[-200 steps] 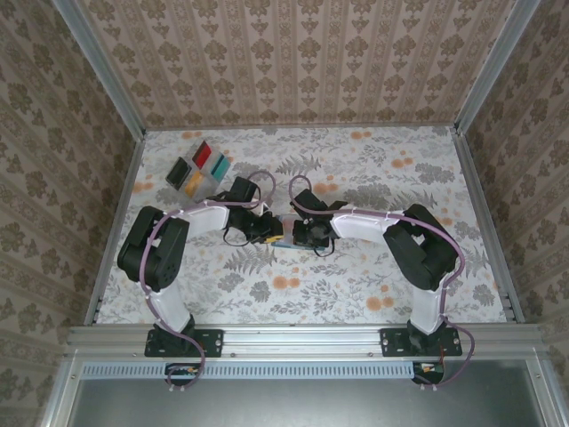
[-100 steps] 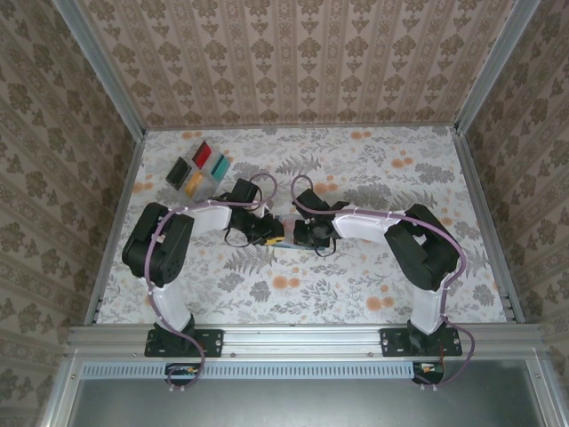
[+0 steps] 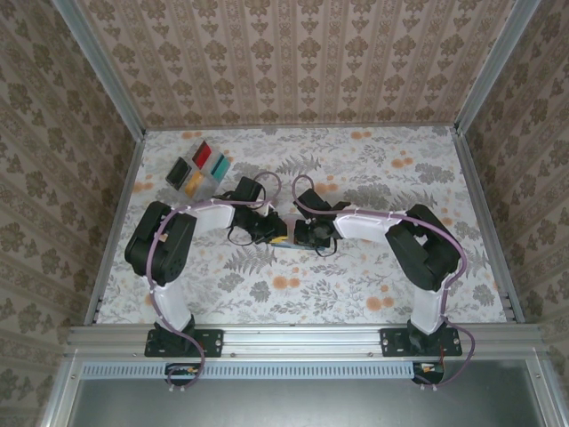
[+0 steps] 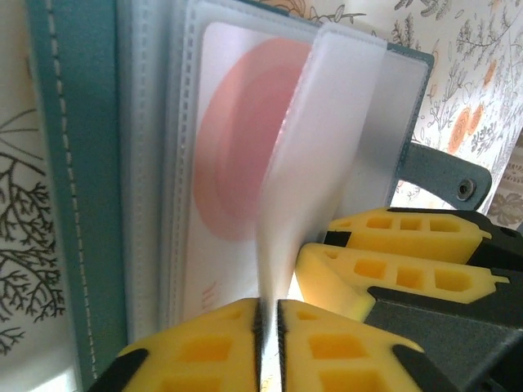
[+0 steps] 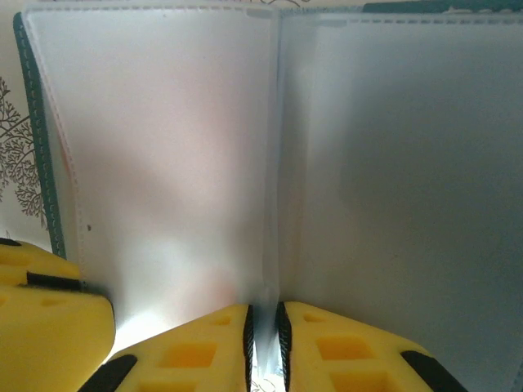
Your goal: Take the credit cards out of the card holder
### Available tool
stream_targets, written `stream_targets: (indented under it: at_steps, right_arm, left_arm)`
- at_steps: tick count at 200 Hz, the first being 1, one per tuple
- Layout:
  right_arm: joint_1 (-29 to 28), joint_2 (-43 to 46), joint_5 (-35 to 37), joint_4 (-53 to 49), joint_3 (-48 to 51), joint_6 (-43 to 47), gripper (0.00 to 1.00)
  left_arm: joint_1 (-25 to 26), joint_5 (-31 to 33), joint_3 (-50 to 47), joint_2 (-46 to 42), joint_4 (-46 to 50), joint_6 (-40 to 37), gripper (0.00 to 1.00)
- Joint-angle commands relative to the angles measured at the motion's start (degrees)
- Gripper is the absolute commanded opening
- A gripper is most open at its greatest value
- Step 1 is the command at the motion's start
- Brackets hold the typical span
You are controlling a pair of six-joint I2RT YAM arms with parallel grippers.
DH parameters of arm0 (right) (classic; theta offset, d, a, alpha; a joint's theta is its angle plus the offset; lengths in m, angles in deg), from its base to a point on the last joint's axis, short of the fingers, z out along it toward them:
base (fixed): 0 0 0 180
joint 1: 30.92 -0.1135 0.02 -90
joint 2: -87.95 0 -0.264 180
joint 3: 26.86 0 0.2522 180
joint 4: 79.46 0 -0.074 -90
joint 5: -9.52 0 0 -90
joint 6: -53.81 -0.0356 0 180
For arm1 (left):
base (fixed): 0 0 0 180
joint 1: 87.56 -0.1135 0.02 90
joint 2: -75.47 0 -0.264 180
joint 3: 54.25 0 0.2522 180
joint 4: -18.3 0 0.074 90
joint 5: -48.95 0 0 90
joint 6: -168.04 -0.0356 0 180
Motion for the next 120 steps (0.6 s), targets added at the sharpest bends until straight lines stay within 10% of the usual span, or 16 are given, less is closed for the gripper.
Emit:
stream_targets:
  at_steps: [1,42,120]
  right_arm:
    - [0.2,4.0,-0.4,-0.4,2.3,0.0,0.25]
    - [0.4,10.9,3.3,-0.9,4.2,0.1,0.36]
    - [2.5,21.1,10.6,0.2,11.2,-4.5,0.59]
  left_arm:
    - [0.4,-1.4,1.1,0.5,-0.1,-0.1,0.08]
    - [0.5,-1.8,1.6,-0.1,-0.5,-0.2,0.03]
    - [4.5,-4.0,4.5,-1.3,-4.9,3.2,0.35]
